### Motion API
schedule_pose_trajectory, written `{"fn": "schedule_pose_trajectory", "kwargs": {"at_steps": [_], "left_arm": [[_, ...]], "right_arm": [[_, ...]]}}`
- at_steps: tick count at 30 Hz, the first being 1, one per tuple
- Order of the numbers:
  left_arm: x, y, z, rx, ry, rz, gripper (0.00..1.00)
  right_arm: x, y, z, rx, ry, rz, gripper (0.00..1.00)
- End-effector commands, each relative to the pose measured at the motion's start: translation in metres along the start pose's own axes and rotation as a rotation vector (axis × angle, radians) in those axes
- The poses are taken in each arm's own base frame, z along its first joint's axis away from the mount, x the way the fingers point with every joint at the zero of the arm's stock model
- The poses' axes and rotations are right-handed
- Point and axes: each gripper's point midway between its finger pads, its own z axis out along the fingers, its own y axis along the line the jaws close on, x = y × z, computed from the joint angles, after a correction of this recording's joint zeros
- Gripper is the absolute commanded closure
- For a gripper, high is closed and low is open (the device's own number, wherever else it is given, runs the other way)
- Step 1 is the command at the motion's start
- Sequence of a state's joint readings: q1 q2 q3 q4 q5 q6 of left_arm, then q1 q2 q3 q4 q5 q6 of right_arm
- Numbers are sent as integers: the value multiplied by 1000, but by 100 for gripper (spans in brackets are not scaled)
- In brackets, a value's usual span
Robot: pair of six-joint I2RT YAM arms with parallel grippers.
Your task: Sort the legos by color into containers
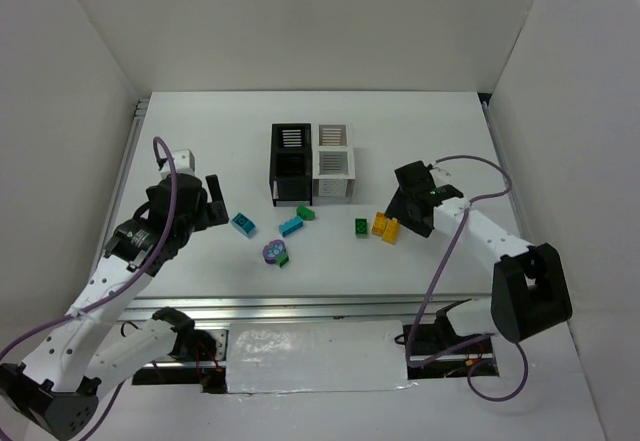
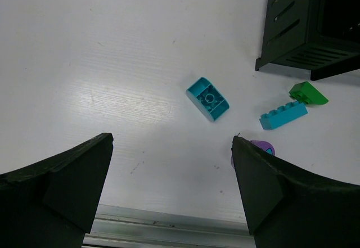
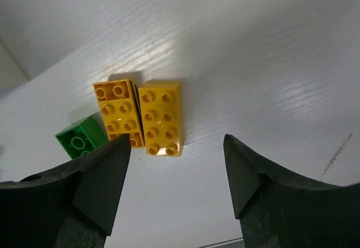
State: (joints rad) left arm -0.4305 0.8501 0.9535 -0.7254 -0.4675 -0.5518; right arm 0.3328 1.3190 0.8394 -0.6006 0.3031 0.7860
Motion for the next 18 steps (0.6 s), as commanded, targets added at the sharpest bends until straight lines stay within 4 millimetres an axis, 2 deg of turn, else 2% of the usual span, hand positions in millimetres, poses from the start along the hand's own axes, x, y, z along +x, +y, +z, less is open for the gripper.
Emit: {"fn": "schedule_pose_trajectory", "kwargs": {"at_steps": [1,5,12,16,18], "left_arm": [[-13,-5,-1,19,-28,-2,0],[-12,-5,-1,18,-26,2,0],[-13,-5,-1,18,-30,2,0],[-12,-6,0,19,-26,8,0],[-12,-6,0,19,-25,10,0]], "right_arm": [[3,14,12,-25,39,-34,26],[7,22,22,-35,74,-48,28],[16,20,40,-4,110,-68,31],[22,21,47,11,143,-83,41],[24,18,46,20,147,-82,42]]}}
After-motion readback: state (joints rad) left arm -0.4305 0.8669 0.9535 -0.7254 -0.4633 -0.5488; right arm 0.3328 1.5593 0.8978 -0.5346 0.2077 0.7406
